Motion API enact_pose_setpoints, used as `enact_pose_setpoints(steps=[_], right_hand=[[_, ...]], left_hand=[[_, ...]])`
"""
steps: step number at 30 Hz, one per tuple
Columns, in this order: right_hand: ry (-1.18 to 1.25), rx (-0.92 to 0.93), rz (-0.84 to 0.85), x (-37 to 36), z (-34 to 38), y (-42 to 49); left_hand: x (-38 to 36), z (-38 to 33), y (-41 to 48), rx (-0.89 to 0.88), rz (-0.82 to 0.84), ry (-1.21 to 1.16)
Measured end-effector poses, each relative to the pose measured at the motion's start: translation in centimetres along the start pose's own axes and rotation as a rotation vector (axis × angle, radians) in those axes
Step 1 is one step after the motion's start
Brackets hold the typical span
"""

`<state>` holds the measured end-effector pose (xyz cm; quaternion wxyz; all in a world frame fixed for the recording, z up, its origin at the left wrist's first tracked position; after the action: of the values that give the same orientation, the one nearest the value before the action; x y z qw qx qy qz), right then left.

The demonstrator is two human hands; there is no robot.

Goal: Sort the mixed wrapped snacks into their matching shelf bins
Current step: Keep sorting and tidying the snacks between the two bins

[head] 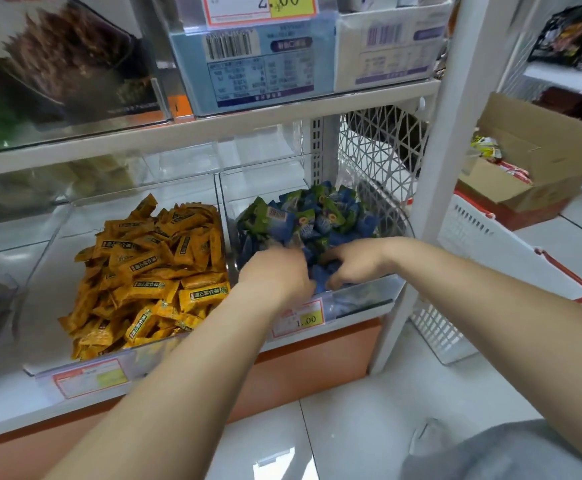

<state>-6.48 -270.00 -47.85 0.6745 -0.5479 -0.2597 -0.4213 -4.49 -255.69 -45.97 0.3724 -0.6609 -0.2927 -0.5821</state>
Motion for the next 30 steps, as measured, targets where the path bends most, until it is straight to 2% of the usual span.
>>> enact_pose_setpoints(steps=[4, 6, 8, 20, 23, 27, 30], right_hand=[[0.054, 0.015, -0.004, -0.4, -0.2, 0.2], [0.16, 0.039, 0.011, -0.4, -0.5, -0.2], [0.257, 0.064, 0.018, -0.3, -0.9, -0.6], [0.32, 0.107, 0.007, -0.8, -1.2, -0.5], [0.28, 0.13, -0.035, -0.7, -0.8, -0.7], [0.246, 0.141, -0.085, -1.0, -0.6, -0.8], [0.236, 0.127, -0.097, -1.0, -0.9, -0.6]], left_hand=[[-0.3, 0.3, 1.1, -0.03, 0.182, 0.103], [-0.5, 0.1, 1.3, -0.029, 0.31, 0.018], [-0.6, 0.0, 1.5, 0.0, 0.362, -0.093], [-0.4, 0.3, 1.9, 0.099, 0.374, -0.298], [-1.1, -0.8, 0.8, 0.096, 0.335, -0.287], [-2.1, -0.4, -0.2, 0.12, 0.195, -0.322], [-2.0, -0.4, 0.1, 0.127, 0.219, -0.33]])
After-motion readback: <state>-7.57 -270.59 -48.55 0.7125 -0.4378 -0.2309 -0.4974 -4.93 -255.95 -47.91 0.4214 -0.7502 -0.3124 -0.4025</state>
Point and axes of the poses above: each hand's wrist, its own y-axis towards the middle knuckle, its own x-axis out of the back of the hand, z = x × y, the point moved 3 cm from there along y, towards the middle knuckle, and after that the axes turned 1 degree about x, right-handed, at the moved point
